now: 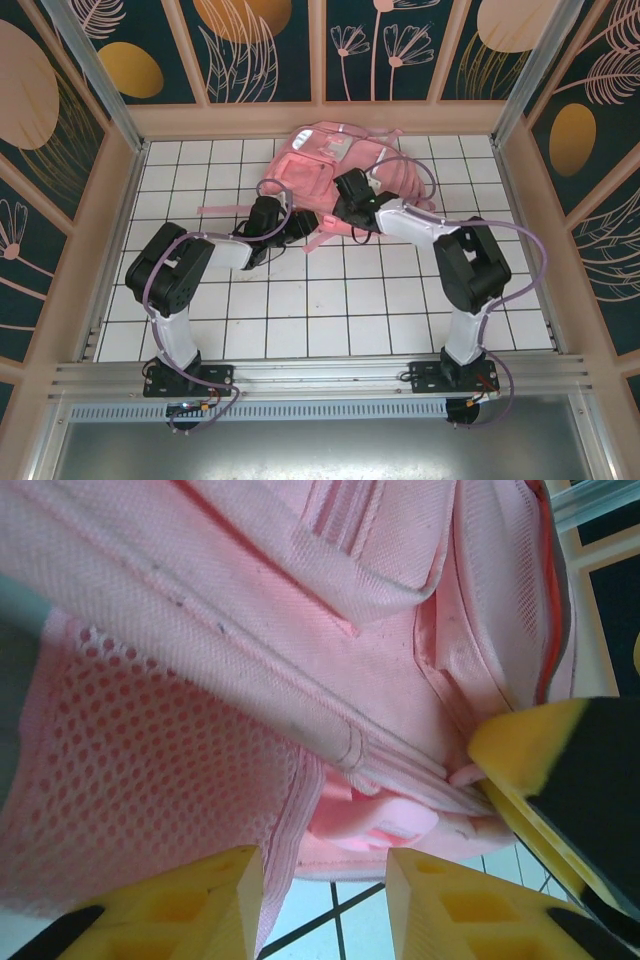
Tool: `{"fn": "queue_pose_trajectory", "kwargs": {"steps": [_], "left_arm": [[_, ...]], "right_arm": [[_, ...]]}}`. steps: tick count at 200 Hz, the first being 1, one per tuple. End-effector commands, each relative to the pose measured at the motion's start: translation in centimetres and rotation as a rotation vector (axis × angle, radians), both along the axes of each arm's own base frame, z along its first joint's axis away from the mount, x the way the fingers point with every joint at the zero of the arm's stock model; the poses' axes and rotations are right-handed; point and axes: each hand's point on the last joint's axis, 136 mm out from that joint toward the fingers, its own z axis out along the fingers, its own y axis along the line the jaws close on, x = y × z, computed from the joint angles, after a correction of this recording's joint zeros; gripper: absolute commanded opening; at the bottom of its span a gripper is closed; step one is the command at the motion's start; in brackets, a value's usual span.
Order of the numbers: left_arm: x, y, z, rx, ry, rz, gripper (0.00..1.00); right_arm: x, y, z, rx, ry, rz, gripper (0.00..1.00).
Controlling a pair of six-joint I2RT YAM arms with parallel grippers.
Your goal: Pack books, pencil case, and school supplies into a backpack
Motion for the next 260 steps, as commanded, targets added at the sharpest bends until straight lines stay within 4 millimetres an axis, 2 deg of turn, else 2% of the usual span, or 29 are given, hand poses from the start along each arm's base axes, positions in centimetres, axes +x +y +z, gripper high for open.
{"fn": "queue_pose_trajectory", "kwargs": {"steps": [1,21,51,92,106,121,124,127,134,136,139,158,176,191,217,240,260], "left_arm": [[0.2,0.2,0.1,-0.027,-0.006,0.013,0.37],[0.1,0.1,-0.3,-0.032,0.004,0.014,0.37],[0.4,0.3,-0.2,-0.017,-0.004,0.023,0.37],[2.1,0.3,1.0,0.018,-0.040,0.052,0.38],[3.1,0.6,1.5,0.025,-0.052,0.072,0.41],[4.4,1.4,1.6,0.027,-0.052,0.110,0.51],[4.6,1.5,1.5,0.025,-0.049,0.115,0.53],[4.8,1.8,1.3,0.024,-0.043,0.123,0.55],[5.1,2.2,0.5,0.024,-0.023,0.131,0.59],[5.7,2.1,1.3,0.013,-0.040,0.135,0.60],[6.0,2.1,1.3,0.007,-0.039,0.137,0.61],[7.1,2.2,0.2,0.007,-0.020,0.145,0.62],[8.0,2.2,-1.6,0.041,0.003,0.159,0.62],[9.0,3.1,-3.4,0.065,0.035,0.191,0.60],[10.4,6.2,-5.6,0.067,0.085,0.267,0.53],[11.3,9.2,-6.6,0.109,0.104,0.321,0.51],[11.8,10.5,-6.5,0.149,0.099,0.333,0.50]], "right_arm": [[3.1,-0.4,1.6,-0.077,-0.060,-0.043,0.50],[3.7,-0.9,1.0,-0.125,-0.039,-0.059,0.45],[3.5,-1.6,0.1,-0.122,-0.028,-0.075,0.24],[2.9,-2.7,1.9,-0.102,-0.067,-0.050,0.00],[2.6,-2.6,2.6,-0.061,-0.078,-0.006,0.00],[1.4,-0.3,3.9,0.045,-0.085,0.135,0.00],[1.3,-0.1,4.1,0.056,-0.084,0.150,0.00],[1.6,-0.8,4.3,0.073,-0.084,0.153,0.00],[1.1,-0.1,5.1,0.103,-0.091,0.208,0.00],[0.7,0.5,5.4,0.126,-0.087,0.244,0.00],[0.5,0.8,5.6,0.137,-0.086,0.263,0.00],[-2.1,3.9,7.1,0.261,-0.057,0.444,0.00],[-4.1,4.4,6.7,0.266,0.016,0.534,0.00],[-5.4,2.2,4.8,0.146,0.086,0.533,0.00],[-6.4,-4.3,1.7,-0.088,0.182,0.466,0.00],[-5.9,-10.2,1.2,-0.272,0.200,0.371,0.00],[-4.9,-13.3,1.7,-0.361,0.190,0.311,0.00]]}}
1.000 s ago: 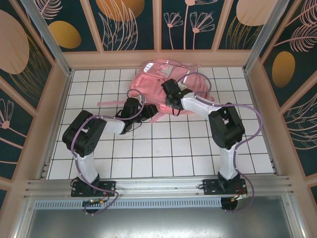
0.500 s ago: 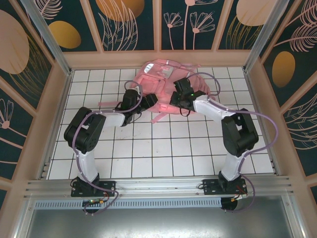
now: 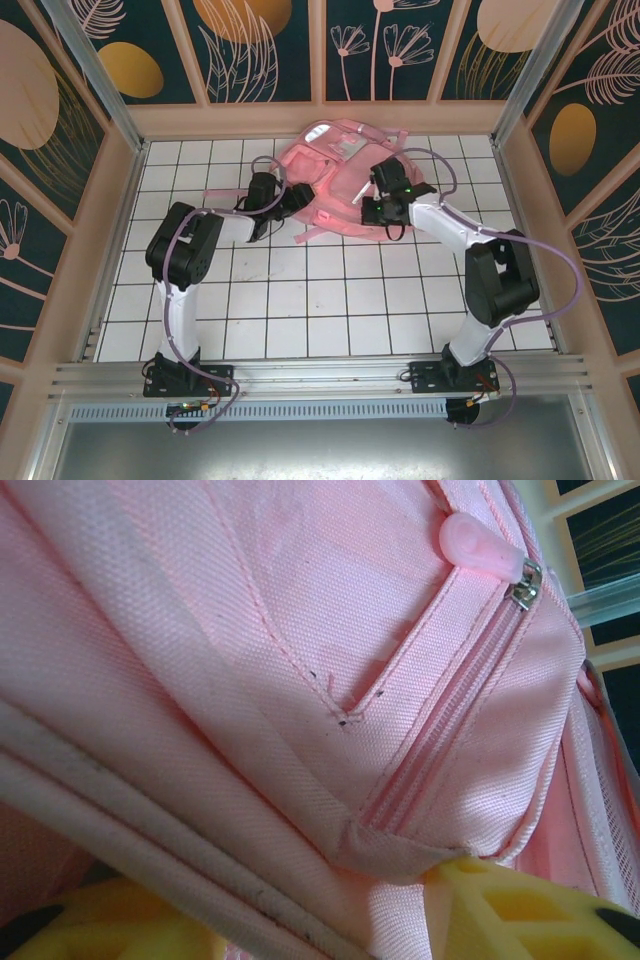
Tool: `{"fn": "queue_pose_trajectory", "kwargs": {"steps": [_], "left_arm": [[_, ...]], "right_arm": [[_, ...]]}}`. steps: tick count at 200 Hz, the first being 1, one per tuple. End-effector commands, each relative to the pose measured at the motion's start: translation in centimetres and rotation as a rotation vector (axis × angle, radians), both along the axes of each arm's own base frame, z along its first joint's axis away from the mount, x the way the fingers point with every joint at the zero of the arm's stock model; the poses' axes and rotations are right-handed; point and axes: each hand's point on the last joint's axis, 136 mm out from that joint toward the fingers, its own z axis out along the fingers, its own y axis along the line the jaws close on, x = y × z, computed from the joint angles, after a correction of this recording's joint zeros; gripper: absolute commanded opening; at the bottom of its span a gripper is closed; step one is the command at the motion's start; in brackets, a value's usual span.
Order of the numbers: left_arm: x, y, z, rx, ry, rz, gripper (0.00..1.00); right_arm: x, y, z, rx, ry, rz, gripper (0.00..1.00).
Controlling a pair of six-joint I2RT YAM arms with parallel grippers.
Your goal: Pack books, pencil case, and school supplies into a backpack
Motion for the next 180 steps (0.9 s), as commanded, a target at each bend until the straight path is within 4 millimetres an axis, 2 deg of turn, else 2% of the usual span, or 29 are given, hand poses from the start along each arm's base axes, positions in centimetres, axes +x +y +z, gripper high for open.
{"fn": "queue_pose_trajectory", "kwargs": {"steps": [1,21,29,40,50,59,72,86,93,94,117,139,143,146,148,180], "left_arm": [[2.3,8.1,-5.5,0.165,0.121,0.232,0.50],[2.7,8.5,-4.7,0.203,0.099,0.226,0.49],[3.0,8.6,-4.4,0.221,0.094,0.223,0.49],[3.4,8.5,-3.8,0.236,0.083,0.214,0.50],[3.7,8.2,-3.4,0.236,0.078,0.196,0.53],[4.0,7.7,-2.7,0.221,0.069,0.170,0.56],[4.2,6.9,-2.0,0.189,0.063,0.141,0.60],[4.2,6.2,-1.1,0.159,0.056,0.116,0.62],[4.2,5.9,-0.7,0.143,0.053,0.101,0.62],[4.2,5.8,-0.6,0.141,0.052,0.099,0.62],[4.2,5.0,0.3,0.095,0.055,0.062,0.64],[3.7,4.8,1.6,0.104,0.048,0.037,0.73],[3.6,5.0,2.0,0.116,0.047,0.038,0.83],[3.4,5.1,2.2,0.126,0.046,0.038,0.95],[3.3,5.2,2.4,0.132,0.043,0.039,0.98],[1.0,8.1,5.5,0.249,0.010,0.096,0.99]], "right_arm": [[-1.8,-7.5,-0.2,-0.275,0.047,-0.065,0.00],[-0.6,-9.2,0.7,-0.346,0.007,-0.109,0.00],[-0.3,-8.7,1.0,-0.326,0.001,-0.101,0.00],[-0.1,-6.8,1.2,-0.250,0.004,-0.064,0.00],[-0.6,-3.7,1.4,-0.120,0.028,0.014,0.00],[-1.5,0.1,2.1,0.033,0.057,0.107,0.00],[-3.7,5.9,3.6,0.264,0.103,0.272,0.00],[-6.1,11.1,5.5,0.434,0.128,0.429,0.00],[-6.6,12.7,6.3,0.478,0.125,0.480,0.00],[-7.1,13.6,6.4,0.487,0.129,0.504,0.00],[-8.2,18.1,7.6,0.559,0.124,0.612,0.00],[-6.2,19.5,6.4,0.521,0.098,0.563,0.00],[-5.6,19.4,6.2,0.511,0.093,0.541,0.00],[-5.3,19.4,5.9,0.503,0.089,0.525,0.00],[-5.0,19.3,5.8,0.499,0.087,0.513,0.00],[-3.1,18.8,4.5,0.500,0.057,0.411,0.00]]}}
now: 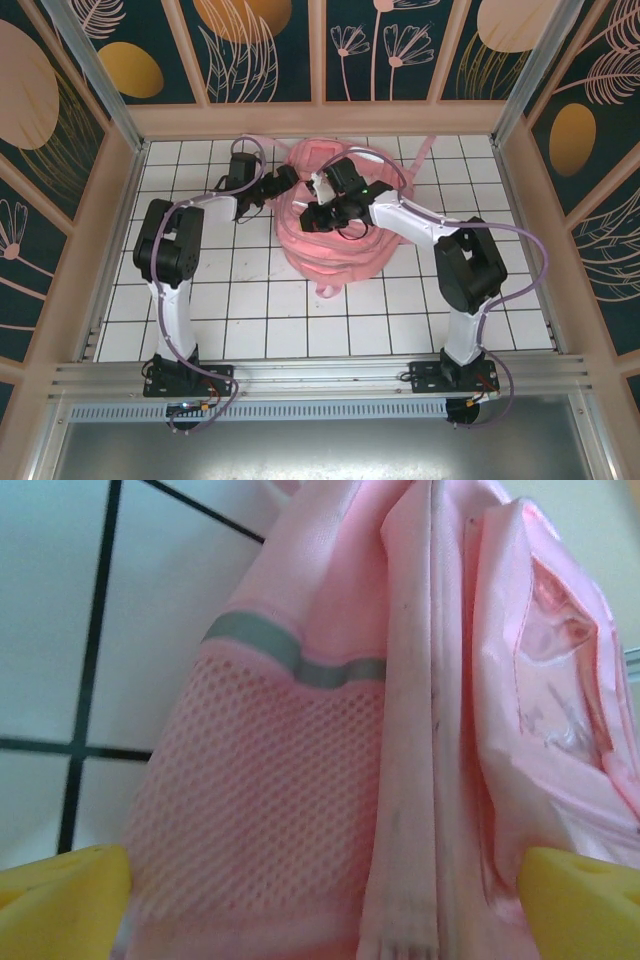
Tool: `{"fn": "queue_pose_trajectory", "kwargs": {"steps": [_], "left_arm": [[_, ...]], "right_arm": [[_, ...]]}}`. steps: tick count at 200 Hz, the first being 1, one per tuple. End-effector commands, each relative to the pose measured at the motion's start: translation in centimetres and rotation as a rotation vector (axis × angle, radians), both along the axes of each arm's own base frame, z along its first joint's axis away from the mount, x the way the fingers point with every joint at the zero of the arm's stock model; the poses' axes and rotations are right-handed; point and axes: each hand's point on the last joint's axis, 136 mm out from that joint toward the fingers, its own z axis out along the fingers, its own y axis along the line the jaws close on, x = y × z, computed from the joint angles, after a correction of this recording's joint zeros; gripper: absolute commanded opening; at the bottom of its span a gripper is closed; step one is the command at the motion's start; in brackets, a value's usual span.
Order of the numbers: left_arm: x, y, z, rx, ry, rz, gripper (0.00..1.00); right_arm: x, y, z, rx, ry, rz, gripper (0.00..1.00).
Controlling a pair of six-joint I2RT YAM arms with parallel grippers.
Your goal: Pack books, pencil case, and school supplies into a backpack
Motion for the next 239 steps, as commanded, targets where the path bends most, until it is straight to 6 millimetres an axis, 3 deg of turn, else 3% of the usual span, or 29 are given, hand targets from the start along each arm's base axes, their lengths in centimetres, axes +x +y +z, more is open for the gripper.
{"fn": "queue_pose_trajectory", "kwargs": {"steps": [1,31,42,46,56,60,92,120,143,167,179,187,211,239], "left_arm": [[-1.9,1.9,4.2,0.087,-0.055,0.023,0.99],[-5.4,2.8,5.8,0.068,-0.053,0.026,0.99],[-6.9,2.8,4.6,0.047,-0.009,0.014,0.99],[-7.3,2.7,5.5,0.028,-0.025,0.010,0.99],[-8.6,2.5,5.1,-0.002,-0.005,-0.001,0.99],[-9.4,2.6,4.1,-0.010,0.024,0.000,0.99],[-12.4,1.5,3.4,-0.206,0.053,-0.002,0.93],[-12.7,0.2,3.2,-0.302,0.049,0.006,0.86],[-11.6,-1.6,3.7,-0.361,0.024,0.001,0.75],[-9.9,-3.0,3.6,-0.420,-0.001,0.017,0.47],[-9.2,-3.2,3.9,-0.452,-0.020,0.027,0.23],[-8.7,-3.2,3.8,-0.453,-0.025,0.037,0.00],[-7.6,-1.9,3.8,-0.393,-0.047,0.089,0.00],[-6.8,-0.1,4.5,-0.366,-0.069,0.121,0.00]], "right_arm": [[2.4,0.6,1.4,0.074,-0.046,-0.069,0.00],[3.6,0.3,1.3,0.111,-0.046,-0.135,0.00],[4.2,0.3,1.8,0.135,-0.053,-0.157,0.00],[4.4,0.3,1.9,0.141,-0.056,-0.168,0.00],[5.2,0.2,2.4,0.157,-0.065,-0.196,0.00],[5.6,0.2,2.6,0.166,-0.067,-0.204,0.00],[6.7,1.2,4.4,0.236,-0.064,-0.204,0.00],[6.4,1.9,4.6,0.257,-0.039,-0.186,0.00],[5.5,2.2,4.3,0.258,-0.008,-0.171,0.00],[3.9,1.5,3.4,0.240,0.029,-0.169,0.00],[3.0,0.7,2.6,0.210,0.044,-0.176,0.00],[2.5,-0.2,2.1,0.174,0.047,-0.183,0.00],[0.2,-3.9,-1.2,-0.029,0.065,-0.195,0.00],[-0.7,-12.4,-5.1,-0.320,0.053,-0.346,0.00]]}}
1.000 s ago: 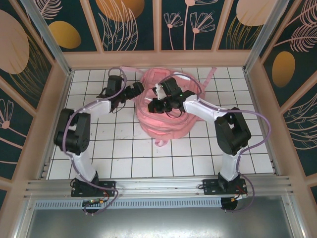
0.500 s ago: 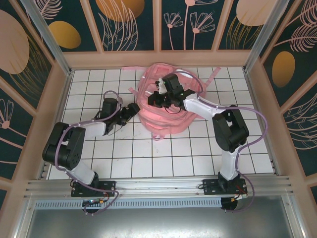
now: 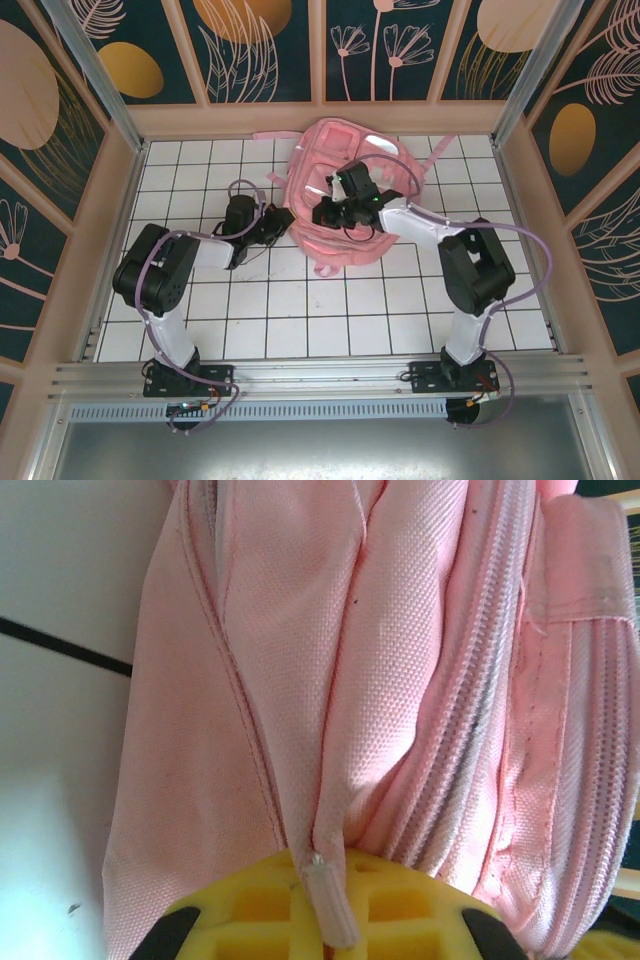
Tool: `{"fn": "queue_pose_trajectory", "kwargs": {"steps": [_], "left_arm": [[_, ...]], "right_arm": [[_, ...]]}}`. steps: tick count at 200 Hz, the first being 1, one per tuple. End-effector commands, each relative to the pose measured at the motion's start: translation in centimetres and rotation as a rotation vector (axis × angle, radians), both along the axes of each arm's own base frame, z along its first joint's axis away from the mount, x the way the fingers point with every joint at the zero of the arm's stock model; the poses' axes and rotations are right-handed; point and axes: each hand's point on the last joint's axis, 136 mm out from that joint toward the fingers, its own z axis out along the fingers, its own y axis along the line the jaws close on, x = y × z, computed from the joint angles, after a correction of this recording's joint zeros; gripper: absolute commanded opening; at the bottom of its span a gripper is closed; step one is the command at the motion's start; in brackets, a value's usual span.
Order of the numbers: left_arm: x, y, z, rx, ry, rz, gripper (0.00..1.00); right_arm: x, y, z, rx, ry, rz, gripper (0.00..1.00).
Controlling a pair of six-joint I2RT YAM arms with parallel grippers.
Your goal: Pack books, pencil case, and school supplies into a backpack
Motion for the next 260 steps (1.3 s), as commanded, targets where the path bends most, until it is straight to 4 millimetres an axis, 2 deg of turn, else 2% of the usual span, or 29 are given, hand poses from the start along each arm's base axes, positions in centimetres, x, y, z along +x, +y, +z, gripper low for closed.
{"fn": "queue_pose_trajectory", "kwargs": {"steps": [1,10,32,59,78,91,109,125,142,160,169,172,179,198,215,218,225,231,240,253,260], "left_arm": [[4.1,3.3,4.3,0.014,-0.154,0.140,0.00],[4.2,3.7,4.4,0.022,-0.153,0.149,0.00],[4.1,3.9,4.8,0.020,-0.157,0.152,0.00],[4.0,4.2,5.2,0.005,-0.162,0.156,0.00],[4.1,5.4,5.5,0.031,-0.169,0.166,0.00],[4.2,6.4,5.5,0.065,-0.171,0.167,0.00],[4.5,7.6,5.0,0.118,-0.161,0.163,0.00],[4.9,8.5,5.1,0.136,-0.159,0.165,0.00],[5.7,8.8,5.0,0.148,-0.160,0.163,0.00],[7.0,8.4,4.9,0.150,-0.163,0.151,0.00],[7.5,8.3,4.4,0.152,-0.154,0.151,0.00],[8.3,8.3,5.2,0.148,-0.174,0.153,0.00],[9.1,8.1,5.2,0.160,-0.180,0.151,0.00],[11.8,8.9,4.8,0.232,-0.175,0.159,0.00],[13.9,9.8,4.8,0.250,-0.166,0.171,0.00],[14.2,9.8,4.8,0.245,-0.166,0.168,0.05],[14.6,9.7,5.0,0.235,-0.164,0.162,0.30],[14.7,9.6,5.2,0.231,-0.160,0.155,0.46],[14.7,9.4,5.8,0.224,-0.170,0.145,0.62],[13.8,9.5,6.0,0.226,-0.167,0.141,0.79],[13.1,9.6,6.3,0.232,-0.170,0.138,0.95]], "right_arm": [[-3.6,-8.4,-3.4,-0.299,0.093,-0.076,0.00],[-3.5,-10.6,-3.5,-0.301,0.106,-0.125,0.00],[-3.7,-13.9,-3.5,-0.313,0.095,-0.192,0.00],[-3.6,-20.2,-5.2,-0.552,0.090,-0.297,0.00],[-2.8,-24.8,-4.5,-0.715,0.050,-0.398,0.00],[-1.6,-26.1,-2.9,-0.747,-0.014,-0.421,0.00],[0.7,-26.1,-0.3,-0.722,-0.112,-0.418,0.00],[1.9,-24.0,1.0,-0.647,-0.151,-0.326,0.00],[1.6,-19.1,1.8,-0.453,-0.142,-0.161,0.00],[-1.1,-12.6,2.5,-0.237,-0.111,0.073,0.00],[-3.0,-9.9,2.6,-0.202,-0.106,0.187,0.00],[-3.6,-9.0,2.5,-0.198,-0.105,0.225,0.00],[-5.1,-7.3,2.4,-0.198,-0.109,0.306,0.00],[-7.9,-4.7,1.1,-0.271,-0.102,0.445,0.00],[-8.5,-3.8,0.2,-0.285,-0.090,0.472,0.00],[-8.4,-3.6,0.1,-0.277,-0.091,0.473,0.00],[-8.3,-3.1,-0.1,-0.259,-0.092,0.470,0.00],[-7.8,-2.8,-0.3,-0.254,-0.098,0.448,0.00],[-6.7,-2.2,-0.4,-0.235,-0.114,0.412,0.00],[-5.0,-1.2,-0.5,-0.200,-0.128,0.344,0.00],[-4.2,-0.6,-0.3,-0.178,-0.139,0.316,0.00]]}}
